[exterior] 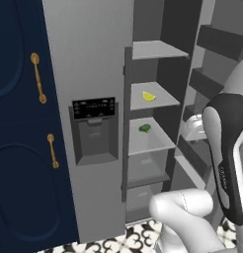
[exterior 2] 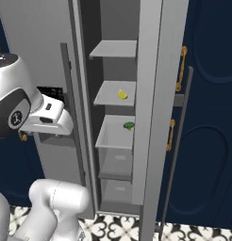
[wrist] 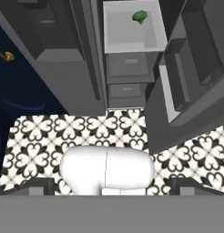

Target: Grab a lemon wedge from the fridge and one ice cube from the ice bowl, and put them in the glass of lemonade.

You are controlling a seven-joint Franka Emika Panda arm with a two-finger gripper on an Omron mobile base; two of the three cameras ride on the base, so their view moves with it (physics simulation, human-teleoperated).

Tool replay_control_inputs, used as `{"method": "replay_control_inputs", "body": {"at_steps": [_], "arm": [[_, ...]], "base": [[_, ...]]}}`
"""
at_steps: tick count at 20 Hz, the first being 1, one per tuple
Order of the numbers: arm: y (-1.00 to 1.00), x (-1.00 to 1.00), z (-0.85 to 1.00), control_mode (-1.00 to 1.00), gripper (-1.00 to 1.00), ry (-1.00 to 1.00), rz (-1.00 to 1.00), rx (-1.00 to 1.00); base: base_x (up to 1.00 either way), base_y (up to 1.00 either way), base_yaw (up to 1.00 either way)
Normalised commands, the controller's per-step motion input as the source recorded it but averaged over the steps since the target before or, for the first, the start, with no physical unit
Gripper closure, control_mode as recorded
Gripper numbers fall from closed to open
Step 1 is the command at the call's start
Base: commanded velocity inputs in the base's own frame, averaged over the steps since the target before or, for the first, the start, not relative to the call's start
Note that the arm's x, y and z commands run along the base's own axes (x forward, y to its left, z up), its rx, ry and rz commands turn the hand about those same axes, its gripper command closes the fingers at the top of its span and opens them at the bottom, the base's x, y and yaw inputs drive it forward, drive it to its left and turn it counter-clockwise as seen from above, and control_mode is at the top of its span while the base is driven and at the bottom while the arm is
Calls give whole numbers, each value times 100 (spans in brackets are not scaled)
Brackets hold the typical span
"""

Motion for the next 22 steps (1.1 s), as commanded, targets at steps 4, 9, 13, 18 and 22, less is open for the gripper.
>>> {"method": "replay_control_inputs", "body": {"at_steps": [4,9,13,18,22], "arm": [[0,0,0,100,-100,0,0,0],[0,0,0,100,-100,0,0,0],[0,0,0,100,-100,0,0,0],[0,0,0,100,-100,0,0,0],[0,0,0,100,-100,0,0,0]], "base": [[76,28,-34],[38,12,-39],[0,33,-10],[29,40,-8],[97,0,-1]]}}
